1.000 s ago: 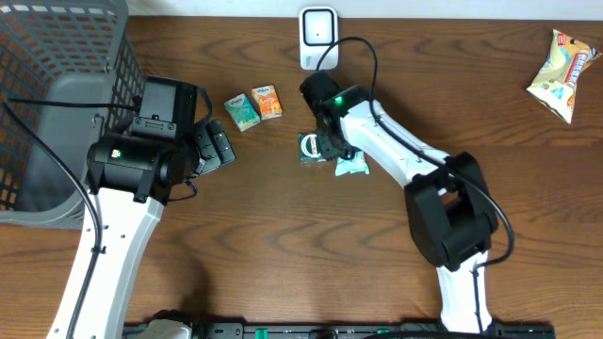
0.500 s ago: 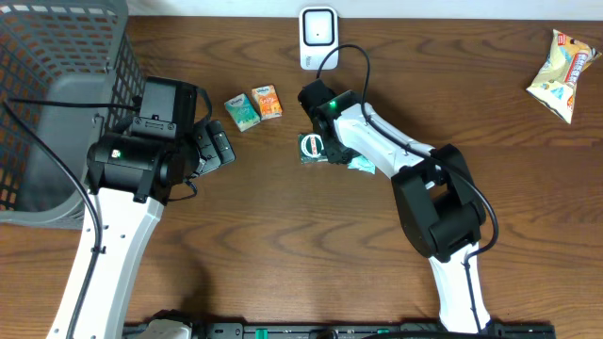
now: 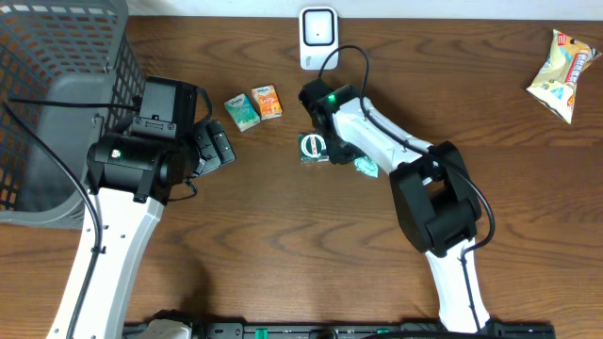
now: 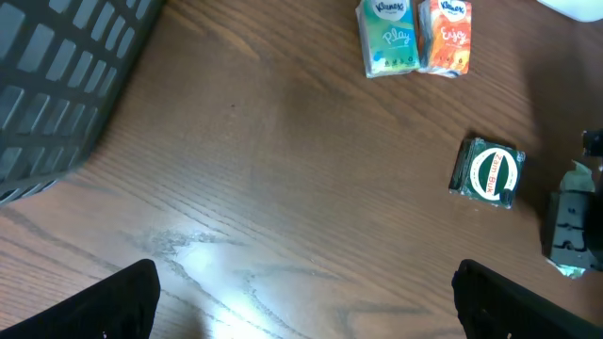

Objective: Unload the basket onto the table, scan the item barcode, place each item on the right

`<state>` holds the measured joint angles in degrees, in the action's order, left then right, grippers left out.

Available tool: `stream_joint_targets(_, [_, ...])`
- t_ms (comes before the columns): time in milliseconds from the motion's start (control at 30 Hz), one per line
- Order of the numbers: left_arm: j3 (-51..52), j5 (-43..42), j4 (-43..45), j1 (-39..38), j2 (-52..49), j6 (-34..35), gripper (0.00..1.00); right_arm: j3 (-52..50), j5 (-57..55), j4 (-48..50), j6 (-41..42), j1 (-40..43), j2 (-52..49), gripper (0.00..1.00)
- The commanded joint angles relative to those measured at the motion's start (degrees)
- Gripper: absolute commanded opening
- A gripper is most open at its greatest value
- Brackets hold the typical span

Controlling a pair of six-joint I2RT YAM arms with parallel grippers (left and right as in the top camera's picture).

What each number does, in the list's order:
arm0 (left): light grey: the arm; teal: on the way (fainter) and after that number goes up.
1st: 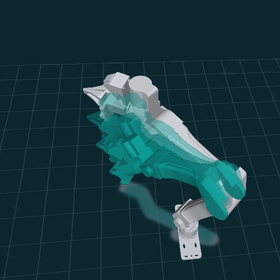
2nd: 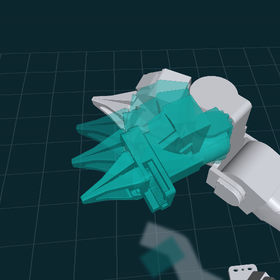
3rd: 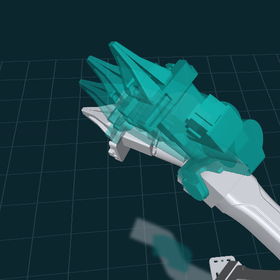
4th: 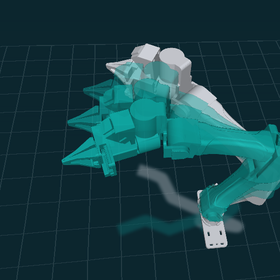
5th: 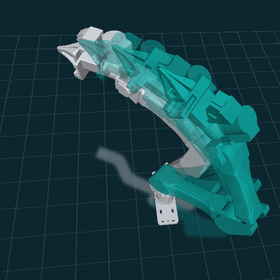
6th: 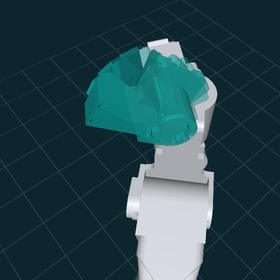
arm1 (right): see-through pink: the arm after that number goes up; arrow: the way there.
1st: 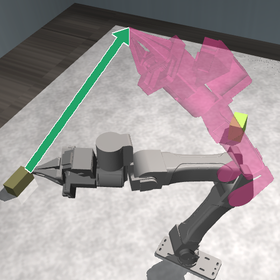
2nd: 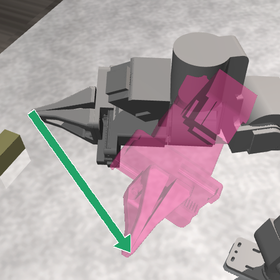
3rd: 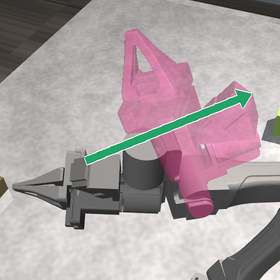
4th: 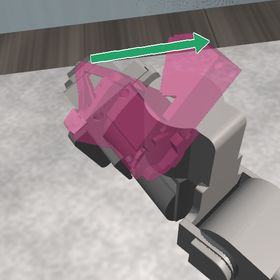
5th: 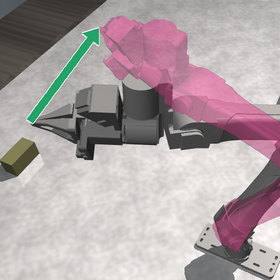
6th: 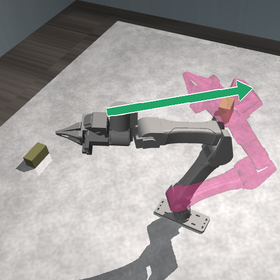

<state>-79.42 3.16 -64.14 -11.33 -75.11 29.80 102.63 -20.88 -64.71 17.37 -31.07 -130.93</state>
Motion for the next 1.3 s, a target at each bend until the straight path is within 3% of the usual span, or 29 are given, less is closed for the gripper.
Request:
stream_joint_targets(0, [-0.2, 0.55, -0.2, 0.24, 0.2, 0.07, 0.98, 7.1, 10.16, -3.63, -4.02, 1.99, 0.5, 0.1])
stream_joint_targets(133, [-0.2, 0.55, -0.2, 0.24, 0.2, 0.07, 0.98, 11.78, 22.23, -6.4, -8.46, 4.61, 1.51, 0.1])
stream_joint_targets(267, [-0.2, 0.55, -0.2, 0.24, 0.2, 0.07, 0.98, 12.41, 43.6, -6.71, -15.69, 9.79, 1.99, 0.08])
stream_joint_targets(400, [-0.2, 0.55, -0.2, 0.24, 0.2, 0.07, 0.98, 8.24, 65.9, -6.25, -25.0, 15.85, 1.92, 0.07])
stream_joint_targets(467, [-0.2, 0.55, -0.2, 0.24, 0.2, 0.07, 0.98, 5.18, 70.93, -5.05, -26.69, 18.1, 1.92, 0.08])
stream_joint_targets(833, [-0.2, 0.55, -0.2, 0.24, 0.2, 0.07, 0.98, -12.04, 76.54, 7.13, -26.77, 28.28, 1.92, 0.19])
stream_joint_targets(900, [-0.2, 0.55, -0.2, 0.24, 0.2, 0.07, 0.97, -12.87, 76.24, 7.26, -26.62, 30.03, 1.92, 0.36])
stream_joint_targets(967, [-0.2, 0.55, -0.2, 0.24, 0.2, 0.07, 0.98, -13.03, 74.66, 6.38, -26.62, 31.45, 1.92, 0.67])
stream_joint_targets(1000, [-0.2, 0.55, -0.2, 0.24, 0.2, 0.07, 0.97, -13.0, 73.94, 5.75, -26.62, 31.95, 1.92, 0.71])
stream_joint_targets(1267, [-0.2, 0.55, -0.2, 0.24, 0.2, 0.07, 0.98, -9.29, 72.65, -3.41, -26.64, 35.17, 2.25, 0.72])
